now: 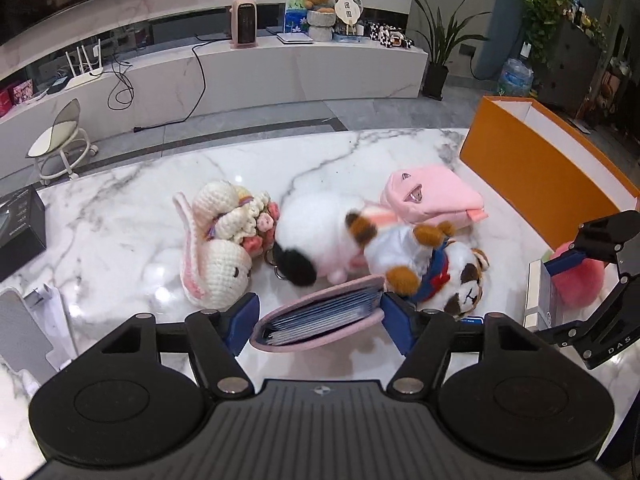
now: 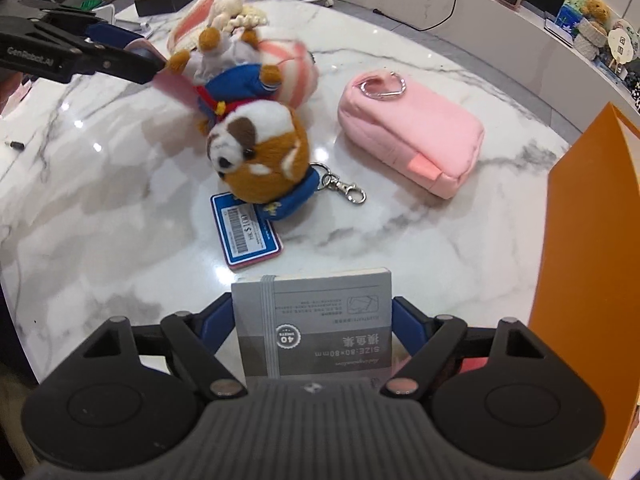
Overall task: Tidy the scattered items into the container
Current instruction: 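Grasp the pink wallet with the left tool while the right tool grasps the grey boxed book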
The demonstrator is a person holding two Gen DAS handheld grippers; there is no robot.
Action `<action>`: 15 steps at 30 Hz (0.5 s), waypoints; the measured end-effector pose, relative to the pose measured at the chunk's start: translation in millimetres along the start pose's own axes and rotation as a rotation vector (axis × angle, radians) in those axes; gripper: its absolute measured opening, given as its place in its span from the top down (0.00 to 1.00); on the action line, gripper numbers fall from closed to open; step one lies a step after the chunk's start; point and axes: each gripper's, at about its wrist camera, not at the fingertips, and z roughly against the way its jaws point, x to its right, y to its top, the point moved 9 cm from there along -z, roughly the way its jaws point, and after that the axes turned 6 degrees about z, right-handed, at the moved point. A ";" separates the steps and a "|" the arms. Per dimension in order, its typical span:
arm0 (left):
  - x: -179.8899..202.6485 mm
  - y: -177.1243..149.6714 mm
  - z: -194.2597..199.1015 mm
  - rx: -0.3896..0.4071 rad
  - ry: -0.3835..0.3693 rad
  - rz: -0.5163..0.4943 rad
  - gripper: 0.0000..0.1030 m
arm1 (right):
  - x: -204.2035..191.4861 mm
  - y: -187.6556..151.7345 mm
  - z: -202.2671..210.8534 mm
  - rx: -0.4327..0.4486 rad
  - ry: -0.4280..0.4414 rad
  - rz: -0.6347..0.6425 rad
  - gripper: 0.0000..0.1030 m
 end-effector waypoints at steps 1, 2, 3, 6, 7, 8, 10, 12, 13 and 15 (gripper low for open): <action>0.3 0.3 0.7 0.001 -0.001 0.000 0.25 | 0.4 -0.5 -0.1 0.001 -0.002 -0.002 0.19; -0.1 0.5 1.9 0.001 -0.002 0.001 0.25 | 0.5 -0.3 -0.2 0.001 -0.003 -0.003 0.19; -1.0 1.1 2.2 0.003 -0.004 0.003 0.25 | 1.3 -0.3 -0.6 0.002 -0.005 -0.004 0.19; -0.6 3.3 7.4 0.016 -0.017 0.014 0.57 | 0.5 2.0 2.2 0.016 -0.004 -0.006 0.19; -2.1 7.1 11.1 0.027 -0.011 0.027 0.64 | 0.1 2.9 4.5 0.022 -0.002 -0.007 0.19; -4.0 9.6 14.2 0.031 -0.005 0.036 0.73 | -0.4 4.0 6.9 0.030 -0.001 -0.009 0.19; -6.8 10.6 16.5 0.021 -0.005 0.046 0.74 | -0.4 5.6 10.1 0.041 0.002 -0.012 0.19; -8.0 6.0 12.2 -0.013 -0.017 0.029 0.74 | -0.1 5.6 11.0 0.044 0.002 -0.013 0.19; -9.3 2.1 7.0 -0.040 -0.016 0.023 0.74 | -0.1 5.2 10.9 0.043 0.001 -0.012 0.19; -12.1 -9.9 -6.8 -0.089 -0.003 0.007 0.73 | 0.2 4.5 10.3 0.041 0.000 -0.013 0.19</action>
